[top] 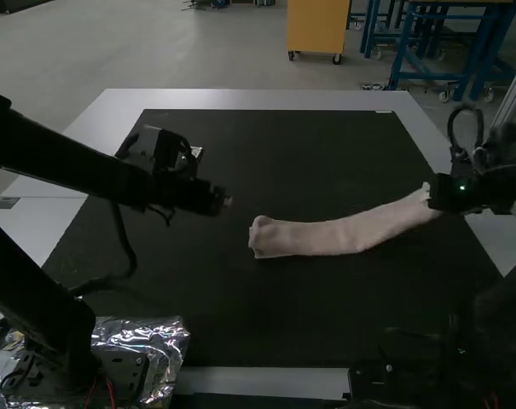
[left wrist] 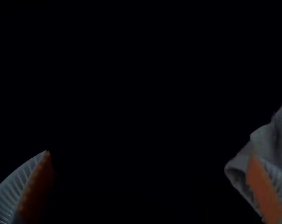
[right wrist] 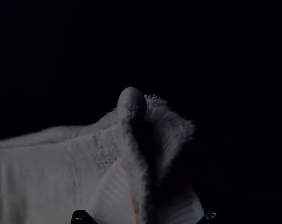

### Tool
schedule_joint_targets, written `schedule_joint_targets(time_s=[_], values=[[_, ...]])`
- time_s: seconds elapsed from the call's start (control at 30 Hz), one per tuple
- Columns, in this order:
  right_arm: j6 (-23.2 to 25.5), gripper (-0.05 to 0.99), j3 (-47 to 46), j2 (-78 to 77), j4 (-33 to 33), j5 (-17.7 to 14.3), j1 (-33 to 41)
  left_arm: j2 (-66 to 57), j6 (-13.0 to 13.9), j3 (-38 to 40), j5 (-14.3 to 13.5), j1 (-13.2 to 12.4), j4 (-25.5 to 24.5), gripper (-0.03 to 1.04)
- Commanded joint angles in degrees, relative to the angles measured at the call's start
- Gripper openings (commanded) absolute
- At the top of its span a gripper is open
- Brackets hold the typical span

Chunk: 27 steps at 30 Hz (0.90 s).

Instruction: Fold the towel.

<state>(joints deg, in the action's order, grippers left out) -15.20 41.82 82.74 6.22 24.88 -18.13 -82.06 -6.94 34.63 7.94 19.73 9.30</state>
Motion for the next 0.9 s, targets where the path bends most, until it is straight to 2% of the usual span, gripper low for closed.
schedule_joint_targets(time_s=[0.0,0.2,0.4,0.87], values=[[3.5,-0.02,-0.1,-0.7,0.5,2.6,4.0,1.7,-0.3,2.3,0.0,-0.4,0.7,0.96],[10.6,-0.02,-0.6,-0.5,-3.4,1.8,15.3,1.7,-0.1,2.1,-0.2,-0.4,0.9,0.96],[14.4,-0.02,-0.8,1.5,-6.3,0.3,25.3,1.7,0.1,2.3,-0.4,-1.0,1.1,0.96],[18.4,-0.02,1.2,3.8,-8.9,-1.2,39.3,1.7,0.3,2.1,-0.9,-3.1,2.6,0.96]])
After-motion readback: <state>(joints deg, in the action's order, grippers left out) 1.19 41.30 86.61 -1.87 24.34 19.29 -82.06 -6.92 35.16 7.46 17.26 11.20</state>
